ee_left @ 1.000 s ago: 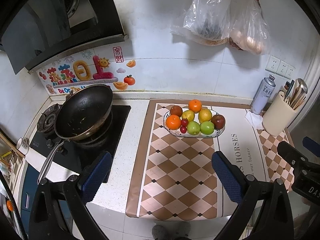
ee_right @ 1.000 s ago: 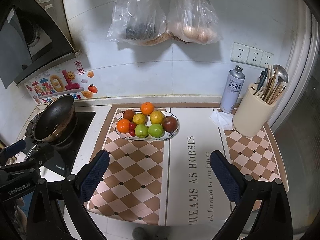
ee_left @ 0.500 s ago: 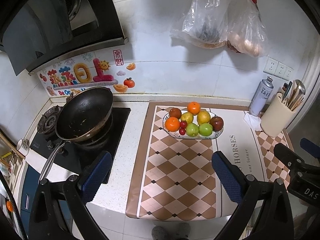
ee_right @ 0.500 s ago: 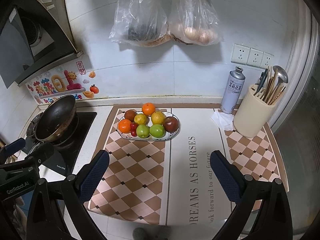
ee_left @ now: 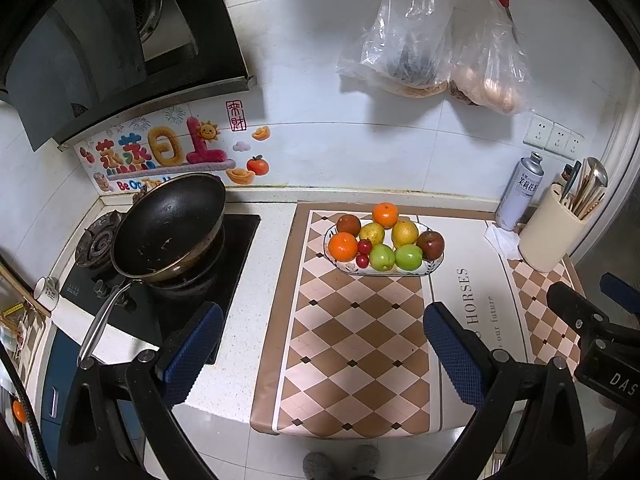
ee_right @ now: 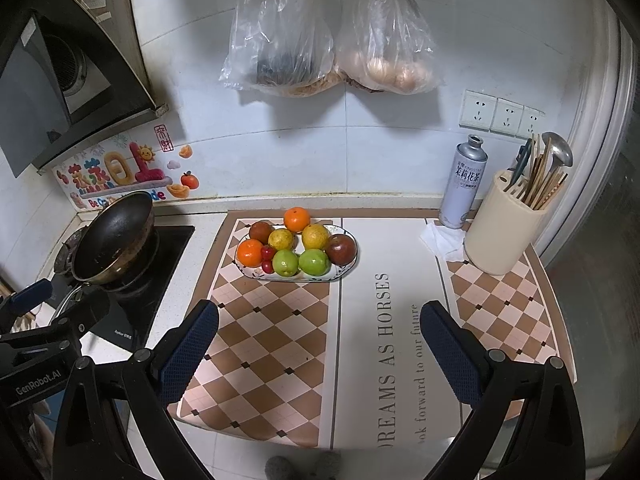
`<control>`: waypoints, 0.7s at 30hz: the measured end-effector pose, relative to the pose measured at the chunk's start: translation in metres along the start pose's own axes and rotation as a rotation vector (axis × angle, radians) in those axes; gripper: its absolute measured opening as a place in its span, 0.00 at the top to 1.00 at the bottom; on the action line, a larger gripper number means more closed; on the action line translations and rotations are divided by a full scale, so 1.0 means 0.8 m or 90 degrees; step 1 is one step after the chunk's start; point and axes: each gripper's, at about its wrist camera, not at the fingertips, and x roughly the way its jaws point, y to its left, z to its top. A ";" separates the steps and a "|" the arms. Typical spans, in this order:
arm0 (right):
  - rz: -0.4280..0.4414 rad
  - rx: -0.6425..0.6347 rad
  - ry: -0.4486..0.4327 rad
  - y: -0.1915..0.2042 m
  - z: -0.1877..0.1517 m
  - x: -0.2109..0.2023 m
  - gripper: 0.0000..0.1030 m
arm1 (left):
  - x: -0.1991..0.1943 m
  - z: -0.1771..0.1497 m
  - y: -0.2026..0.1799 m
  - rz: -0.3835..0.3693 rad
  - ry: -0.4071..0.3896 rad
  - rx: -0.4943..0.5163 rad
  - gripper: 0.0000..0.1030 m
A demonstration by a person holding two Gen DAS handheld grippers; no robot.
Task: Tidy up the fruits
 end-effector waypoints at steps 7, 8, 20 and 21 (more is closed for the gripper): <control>0.001 0.001 -0.001 0.000 -0.002 -0.004 0.00 | -0.009 -0.006 -0.004 0.000 -0.006 0.002 0.00; 0.000 0.000 -0.002 0.000 -0.002 -0.005 0.00 | -0.010 -0.006 -0.004 0.001 -0.006 0.002 0.00; -0.003 0.005 -0.007 0.000 -0.010 -0.018 0.00 | -0.017 -0.009 -0.005 -0.001 -0.010 0.003 0.00; -0.003 0.005 -0.007 -0.001 -0.010 -0.019 0.00 | -0.020 -0.010 -0.005 -0.002 -0.010 0.004 0.00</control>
